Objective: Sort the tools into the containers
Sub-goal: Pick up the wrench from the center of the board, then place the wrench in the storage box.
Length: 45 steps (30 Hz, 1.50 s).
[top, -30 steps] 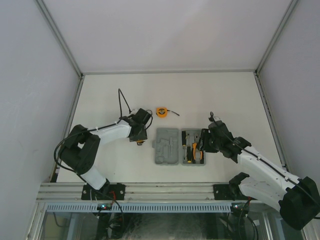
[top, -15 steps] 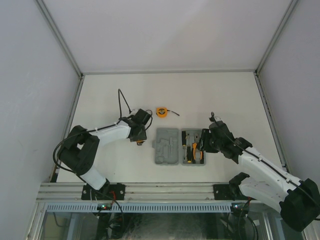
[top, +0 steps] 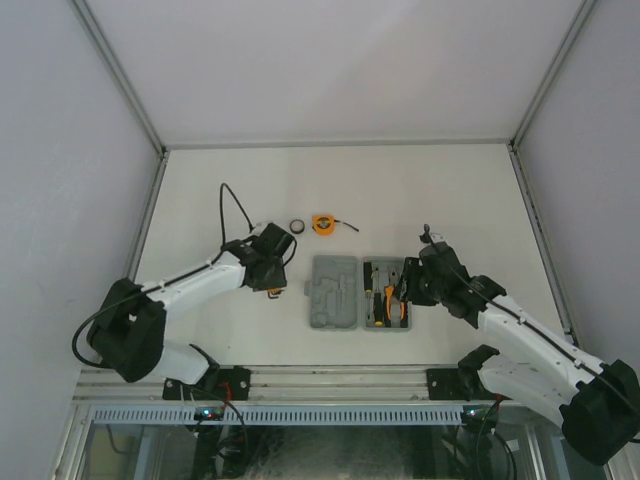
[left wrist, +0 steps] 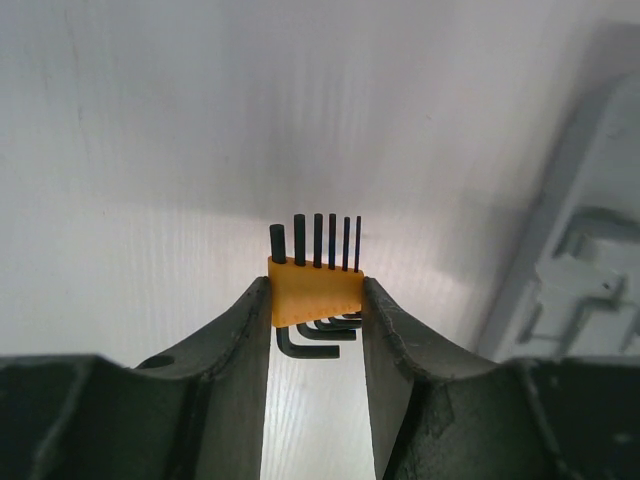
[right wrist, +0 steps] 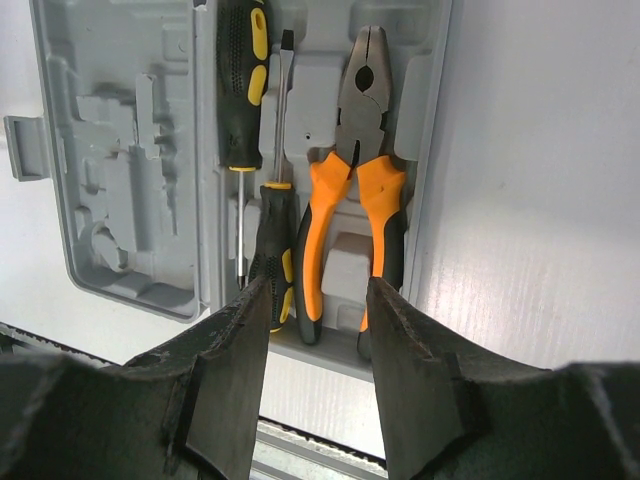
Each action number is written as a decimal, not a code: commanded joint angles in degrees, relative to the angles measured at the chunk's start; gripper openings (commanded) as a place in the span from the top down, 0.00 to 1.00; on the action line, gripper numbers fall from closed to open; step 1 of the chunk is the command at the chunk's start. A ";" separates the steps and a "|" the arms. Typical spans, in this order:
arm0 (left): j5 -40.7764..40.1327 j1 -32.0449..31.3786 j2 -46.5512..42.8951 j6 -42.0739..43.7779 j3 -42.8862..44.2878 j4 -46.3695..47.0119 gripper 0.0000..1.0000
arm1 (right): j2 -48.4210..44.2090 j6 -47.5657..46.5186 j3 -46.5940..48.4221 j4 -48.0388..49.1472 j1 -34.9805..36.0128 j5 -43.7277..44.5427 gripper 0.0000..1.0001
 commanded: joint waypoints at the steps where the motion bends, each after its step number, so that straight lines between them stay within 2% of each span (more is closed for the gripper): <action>1: -1.96 -4.35 -6.28 -4.19 2.37 -3.81 0.64 | -1.54 0.76 0.01 0.76 0.36 0.99 0.57; 8: -2.50 -13.84 -6.58 -10.77 10.10 -5.28 0.63 | -3.60 1.09 -0.03 -0.40 0.52 1.63 0.58; 15: -1.58 -20.57 2.71 -13.93 17.99 -3.78 0.64 | -7.44 1.55 -0.67 -1.34 0.53 1.44 0.58; 29: 3.41 -23.20 17.60 -16.26 25.48 0.48 0.65 | -14.05 -0.81 -1.39 -5.82 -1.58 0.16 0.58; 45: 2.44 -25.20 20.02 -17.00 23.69 -1.26 0.66 | -13.43 -1.46 -1.80 -4.51 -2.81 -1.72 0.57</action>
